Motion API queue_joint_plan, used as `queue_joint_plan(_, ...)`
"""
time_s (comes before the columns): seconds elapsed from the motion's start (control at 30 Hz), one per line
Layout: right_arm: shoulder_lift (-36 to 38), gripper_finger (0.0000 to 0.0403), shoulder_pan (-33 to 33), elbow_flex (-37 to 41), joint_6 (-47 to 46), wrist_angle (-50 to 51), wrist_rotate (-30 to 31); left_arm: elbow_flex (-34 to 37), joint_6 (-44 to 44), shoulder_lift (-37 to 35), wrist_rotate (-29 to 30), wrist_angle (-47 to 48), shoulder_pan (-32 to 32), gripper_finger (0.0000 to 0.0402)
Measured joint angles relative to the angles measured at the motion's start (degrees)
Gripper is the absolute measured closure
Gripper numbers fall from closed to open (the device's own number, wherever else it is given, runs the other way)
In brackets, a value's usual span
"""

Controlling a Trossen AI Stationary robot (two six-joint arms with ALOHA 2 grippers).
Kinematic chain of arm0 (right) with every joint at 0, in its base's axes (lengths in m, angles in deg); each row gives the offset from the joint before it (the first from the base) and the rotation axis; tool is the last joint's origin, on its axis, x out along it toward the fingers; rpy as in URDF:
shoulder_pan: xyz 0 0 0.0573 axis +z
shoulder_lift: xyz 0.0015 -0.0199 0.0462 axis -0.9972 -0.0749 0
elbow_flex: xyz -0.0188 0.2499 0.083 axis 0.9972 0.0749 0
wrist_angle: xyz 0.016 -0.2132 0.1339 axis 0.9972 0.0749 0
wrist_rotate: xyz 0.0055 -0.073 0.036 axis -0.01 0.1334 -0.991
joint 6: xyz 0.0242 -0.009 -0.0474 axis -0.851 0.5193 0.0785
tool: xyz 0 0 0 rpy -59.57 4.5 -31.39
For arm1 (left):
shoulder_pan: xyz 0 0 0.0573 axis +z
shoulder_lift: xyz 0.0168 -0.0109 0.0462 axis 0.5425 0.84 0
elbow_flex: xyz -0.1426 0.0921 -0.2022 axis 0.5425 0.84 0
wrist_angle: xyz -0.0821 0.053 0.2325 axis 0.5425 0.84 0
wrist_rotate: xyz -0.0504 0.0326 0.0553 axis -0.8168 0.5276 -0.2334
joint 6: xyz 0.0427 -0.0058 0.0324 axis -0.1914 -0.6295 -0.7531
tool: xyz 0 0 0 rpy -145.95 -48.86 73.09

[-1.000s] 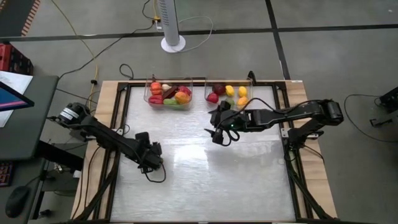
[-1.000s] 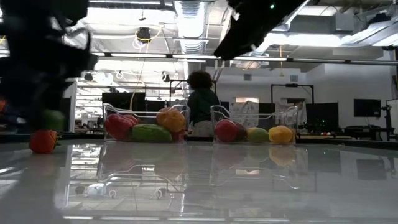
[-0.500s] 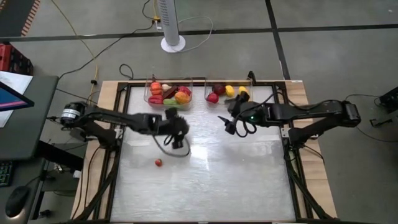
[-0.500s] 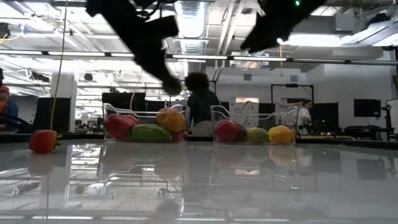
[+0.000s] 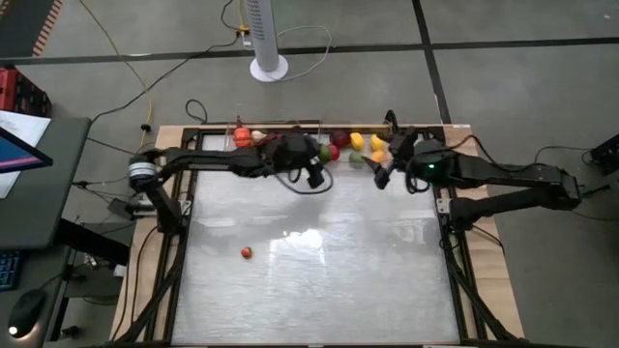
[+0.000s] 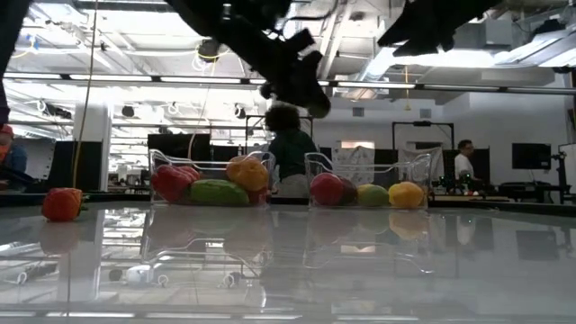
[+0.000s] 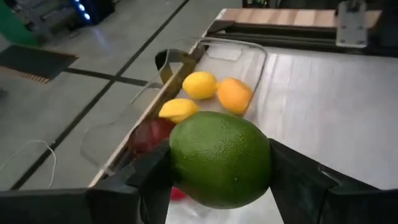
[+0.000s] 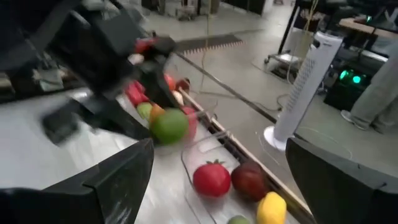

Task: Sort produce into baskets
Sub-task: Put the lime in the container, then put the pepper in the container

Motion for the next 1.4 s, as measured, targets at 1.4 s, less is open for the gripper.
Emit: queue_joint_plan(1.4, 15.31, 0.0013, 4.91, 11.03, -4.61, -3.16, -0.11, -3.66, 21.35, -4.06, -7.14, 58.23, -35.56, 0.009)
